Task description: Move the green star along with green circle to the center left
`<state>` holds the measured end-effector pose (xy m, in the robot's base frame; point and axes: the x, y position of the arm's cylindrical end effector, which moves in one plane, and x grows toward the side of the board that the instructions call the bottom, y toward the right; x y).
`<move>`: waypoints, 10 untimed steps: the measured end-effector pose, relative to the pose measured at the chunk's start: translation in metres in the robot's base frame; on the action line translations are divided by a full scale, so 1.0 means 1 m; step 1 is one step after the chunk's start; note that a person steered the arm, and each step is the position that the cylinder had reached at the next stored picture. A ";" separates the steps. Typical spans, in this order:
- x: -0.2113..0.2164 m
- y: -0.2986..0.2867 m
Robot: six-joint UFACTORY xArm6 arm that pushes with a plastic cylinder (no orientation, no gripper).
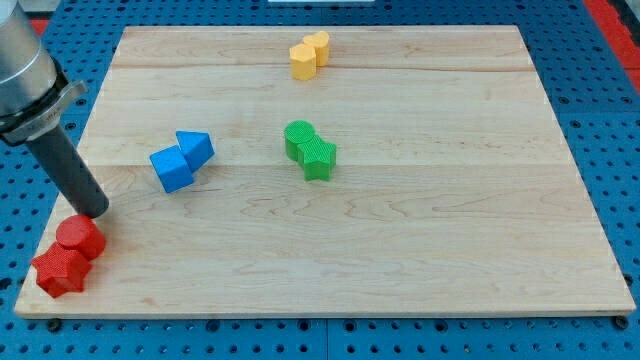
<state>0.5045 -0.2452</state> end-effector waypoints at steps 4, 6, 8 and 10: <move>-0.082 0.005; -0.139 0.091; -0.152 0.262; -0.079 0.350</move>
<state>0.4251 0.1047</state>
